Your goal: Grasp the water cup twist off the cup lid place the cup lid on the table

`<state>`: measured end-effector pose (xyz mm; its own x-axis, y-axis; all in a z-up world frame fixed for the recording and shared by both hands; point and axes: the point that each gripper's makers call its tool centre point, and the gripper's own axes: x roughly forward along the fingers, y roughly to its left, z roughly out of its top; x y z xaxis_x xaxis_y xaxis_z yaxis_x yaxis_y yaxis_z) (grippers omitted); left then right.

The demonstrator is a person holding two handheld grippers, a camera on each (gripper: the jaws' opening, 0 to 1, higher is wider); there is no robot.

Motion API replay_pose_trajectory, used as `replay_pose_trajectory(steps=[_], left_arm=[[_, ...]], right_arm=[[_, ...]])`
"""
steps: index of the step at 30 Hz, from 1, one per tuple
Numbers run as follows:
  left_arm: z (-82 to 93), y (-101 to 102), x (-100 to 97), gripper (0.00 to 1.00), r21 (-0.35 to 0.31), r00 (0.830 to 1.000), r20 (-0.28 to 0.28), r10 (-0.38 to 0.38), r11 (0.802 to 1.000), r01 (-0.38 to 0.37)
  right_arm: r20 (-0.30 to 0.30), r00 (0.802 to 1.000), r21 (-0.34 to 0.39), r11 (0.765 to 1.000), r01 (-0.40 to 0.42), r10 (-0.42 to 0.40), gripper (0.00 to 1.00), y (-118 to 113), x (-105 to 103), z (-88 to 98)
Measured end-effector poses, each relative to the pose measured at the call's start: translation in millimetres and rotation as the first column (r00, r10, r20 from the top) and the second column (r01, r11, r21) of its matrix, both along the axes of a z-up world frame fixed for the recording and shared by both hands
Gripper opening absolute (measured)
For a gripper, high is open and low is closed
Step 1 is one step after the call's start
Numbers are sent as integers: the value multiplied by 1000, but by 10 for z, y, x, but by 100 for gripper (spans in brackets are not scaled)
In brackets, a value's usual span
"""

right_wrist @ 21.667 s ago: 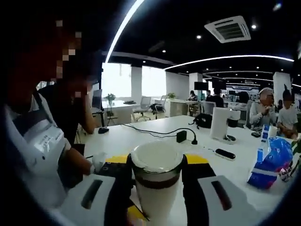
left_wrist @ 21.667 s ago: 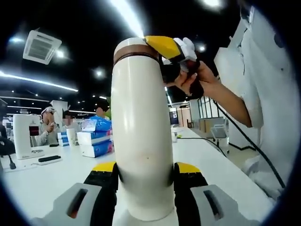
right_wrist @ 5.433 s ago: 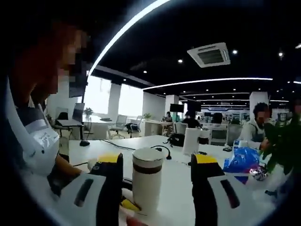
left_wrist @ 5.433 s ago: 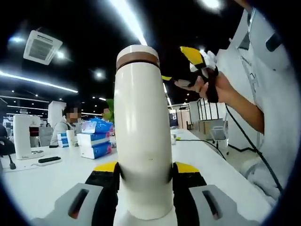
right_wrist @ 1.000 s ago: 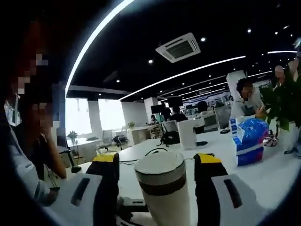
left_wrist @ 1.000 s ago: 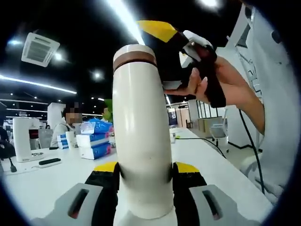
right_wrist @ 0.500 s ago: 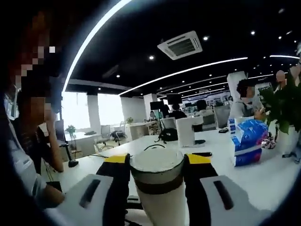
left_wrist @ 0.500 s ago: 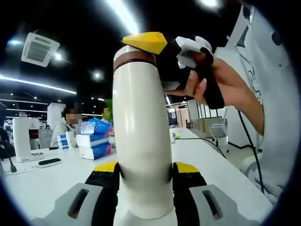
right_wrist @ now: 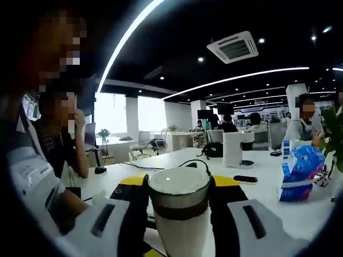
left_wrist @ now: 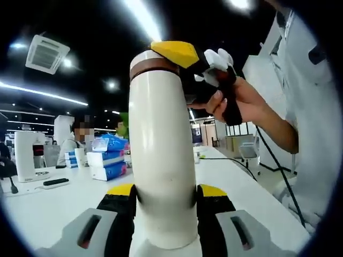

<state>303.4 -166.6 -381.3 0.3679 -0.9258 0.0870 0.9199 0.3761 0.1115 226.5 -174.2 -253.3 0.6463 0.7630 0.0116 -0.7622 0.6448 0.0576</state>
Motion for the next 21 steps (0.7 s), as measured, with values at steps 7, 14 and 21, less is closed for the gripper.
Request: replay_pose_trajectory(steps=[7, 14, 21], left_arm=[[-1, 10, 11, 46, -1, 1000, -6, 2, 1000, -2], [-3, 13, 3, 46, -4, 1000, -4, 0, 1000, 0], [-5, 19, 12, 46, -3, 1000, 1, 2, 1000, -2]], right_arm=[[16, 998, 7, 998, -62, 62, 47, 280, 701, 66], [33, 989, -15, 989, -145, 145, 47, 280, 677, 57], [33, 967, -35, 967, -252, 253, 47, 297, 659, 61]])
